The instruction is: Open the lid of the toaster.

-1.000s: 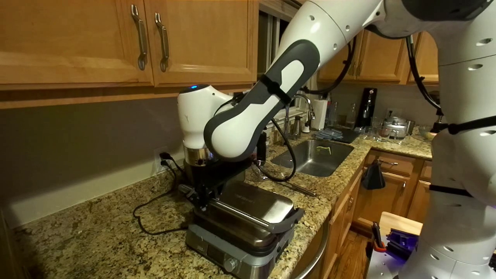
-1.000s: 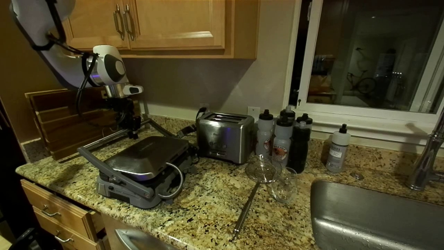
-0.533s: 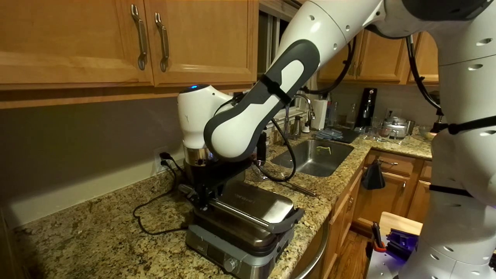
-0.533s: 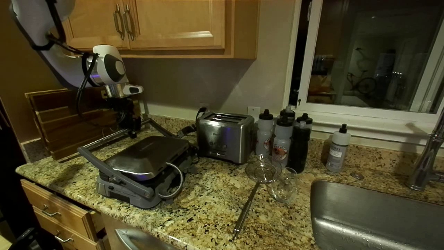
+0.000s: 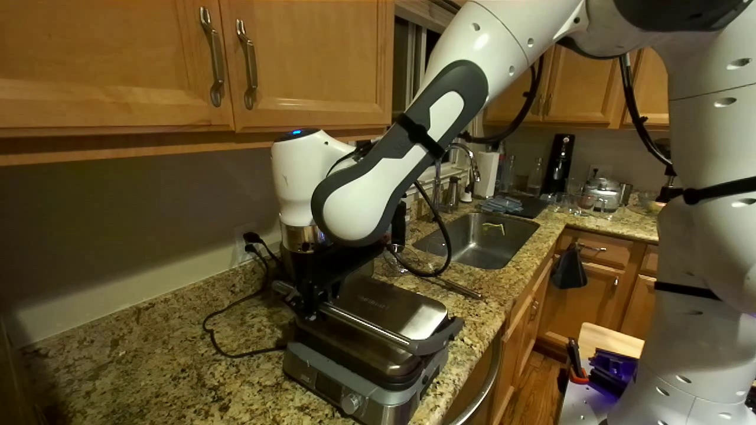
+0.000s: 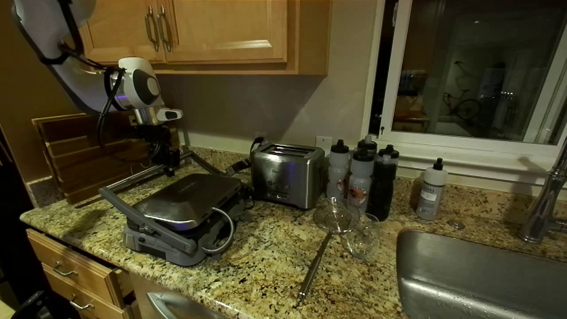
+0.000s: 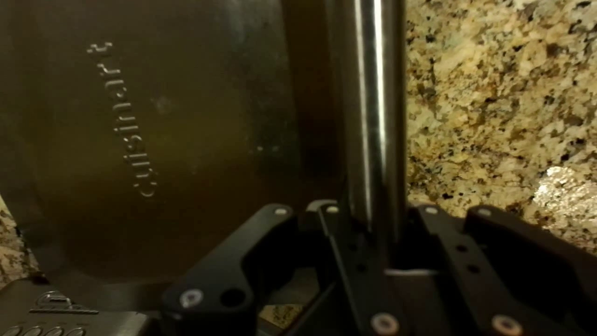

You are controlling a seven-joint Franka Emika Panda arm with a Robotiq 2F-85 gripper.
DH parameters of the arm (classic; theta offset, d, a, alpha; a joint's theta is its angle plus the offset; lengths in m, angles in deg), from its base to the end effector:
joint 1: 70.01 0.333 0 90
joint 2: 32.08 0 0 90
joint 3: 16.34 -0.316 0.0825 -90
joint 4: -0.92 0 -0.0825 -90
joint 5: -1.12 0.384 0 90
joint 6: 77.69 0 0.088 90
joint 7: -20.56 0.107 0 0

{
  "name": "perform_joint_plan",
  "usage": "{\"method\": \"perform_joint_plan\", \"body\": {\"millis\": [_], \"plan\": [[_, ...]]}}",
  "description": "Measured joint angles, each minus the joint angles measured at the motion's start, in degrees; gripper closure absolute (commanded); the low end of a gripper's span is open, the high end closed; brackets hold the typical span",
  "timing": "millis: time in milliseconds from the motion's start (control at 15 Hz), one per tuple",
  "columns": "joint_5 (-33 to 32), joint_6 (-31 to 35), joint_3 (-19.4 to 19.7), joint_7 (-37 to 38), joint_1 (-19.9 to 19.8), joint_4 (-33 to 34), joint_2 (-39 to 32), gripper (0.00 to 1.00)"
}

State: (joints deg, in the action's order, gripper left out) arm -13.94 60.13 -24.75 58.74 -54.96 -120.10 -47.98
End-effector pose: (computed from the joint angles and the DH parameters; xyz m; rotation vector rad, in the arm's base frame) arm 0.5318 0.2275 0.2863 3.0293 -0.1053 0.1360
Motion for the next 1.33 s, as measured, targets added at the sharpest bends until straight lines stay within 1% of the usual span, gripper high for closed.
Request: {"method": "perform_joint_plan", "body": {"millis": [333,400,867,1067,1333], "plan": [[0.00,0.15,0.02,0.00,0.00,-0.10,0.06,0.91],[0.00,0.17,0.02,0.00,0.00,-0.11,0.07,0.96],[-0.01,0.15,0.22,-1.29,-0.02,-0.96,1.26,0.96],[-0.01,0.15,0.59,-2.47,-0.22,-3.35,4.64,0.96],[0.55,0.13,1.24,-4.64,-1.66,-7.80,11.68,0.96]]}}
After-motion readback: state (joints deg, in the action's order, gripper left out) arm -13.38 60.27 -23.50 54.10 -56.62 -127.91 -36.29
